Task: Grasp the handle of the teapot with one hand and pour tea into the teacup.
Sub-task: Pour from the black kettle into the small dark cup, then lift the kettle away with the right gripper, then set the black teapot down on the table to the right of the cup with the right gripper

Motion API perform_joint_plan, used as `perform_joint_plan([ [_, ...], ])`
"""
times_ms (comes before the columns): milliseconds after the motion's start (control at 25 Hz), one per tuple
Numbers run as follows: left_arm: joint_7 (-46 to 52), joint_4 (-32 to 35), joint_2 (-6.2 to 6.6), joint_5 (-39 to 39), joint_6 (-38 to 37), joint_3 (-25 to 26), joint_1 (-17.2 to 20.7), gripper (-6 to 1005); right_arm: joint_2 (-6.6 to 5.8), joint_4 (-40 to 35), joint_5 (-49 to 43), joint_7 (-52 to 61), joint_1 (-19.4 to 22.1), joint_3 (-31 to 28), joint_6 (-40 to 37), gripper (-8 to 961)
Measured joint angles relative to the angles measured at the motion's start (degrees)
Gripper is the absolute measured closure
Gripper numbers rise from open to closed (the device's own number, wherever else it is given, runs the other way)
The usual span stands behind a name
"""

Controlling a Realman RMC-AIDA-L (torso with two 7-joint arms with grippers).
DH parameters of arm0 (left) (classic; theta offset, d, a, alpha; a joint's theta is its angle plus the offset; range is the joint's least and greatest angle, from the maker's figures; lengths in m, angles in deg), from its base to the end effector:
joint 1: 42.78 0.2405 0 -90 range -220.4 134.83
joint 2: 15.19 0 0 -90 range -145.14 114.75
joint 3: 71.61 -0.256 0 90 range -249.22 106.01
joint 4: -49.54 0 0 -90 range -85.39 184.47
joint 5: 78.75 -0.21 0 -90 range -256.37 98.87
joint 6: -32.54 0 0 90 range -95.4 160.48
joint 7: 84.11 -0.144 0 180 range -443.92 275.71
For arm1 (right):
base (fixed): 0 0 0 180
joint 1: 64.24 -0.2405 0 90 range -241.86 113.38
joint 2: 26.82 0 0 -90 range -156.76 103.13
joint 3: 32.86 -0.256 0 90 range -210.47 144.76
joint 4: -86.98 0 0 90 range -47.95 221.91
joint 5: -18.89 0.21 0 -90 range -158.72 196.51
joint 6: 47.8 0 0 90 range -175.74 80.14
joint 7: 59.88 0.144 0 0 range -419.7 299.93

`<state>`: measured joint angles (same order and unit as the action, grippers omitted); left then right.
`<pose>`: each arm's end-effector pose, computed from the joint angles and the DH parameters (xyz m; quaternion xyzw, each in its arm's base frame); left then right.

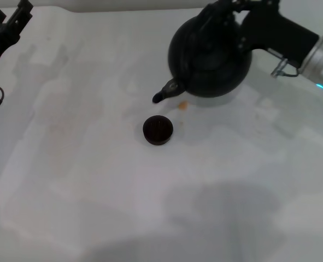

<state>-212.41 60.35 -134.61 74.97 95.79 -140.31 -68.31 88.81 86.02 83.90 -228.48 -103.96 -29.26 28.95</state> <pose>-0.3243 0.3480 -0.0013 -0.6597 -0.3989 -0.4362 0.4641 0.2469 0.3655 -0.0326 -0.8700 -0.0488 0.2858 0.3988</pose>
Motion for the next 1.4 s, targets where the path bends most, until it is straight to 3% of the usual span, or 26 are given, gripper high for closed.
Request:
perform_joint_plan([
  [400,0.17,-0.67,-0.11,0.18,-0.04,0.21,-0.05,138,-0.09,0.26,9.37,3.57,7.44,-0.01,-0.26,842],
  [840,0.16,-0.79,-0.11,0.36,0.36,-0.02,0.60,139,-0.38,0.76,10.76,8.50,14.74,-0.68,0.74,841],
  [1400,0.33,-0.79,-0.11,0.35,0.61,-0.12,0.93,139,-0.41,0.88,11.66,9.12,16.53,-0.70,-0.16,837],
])
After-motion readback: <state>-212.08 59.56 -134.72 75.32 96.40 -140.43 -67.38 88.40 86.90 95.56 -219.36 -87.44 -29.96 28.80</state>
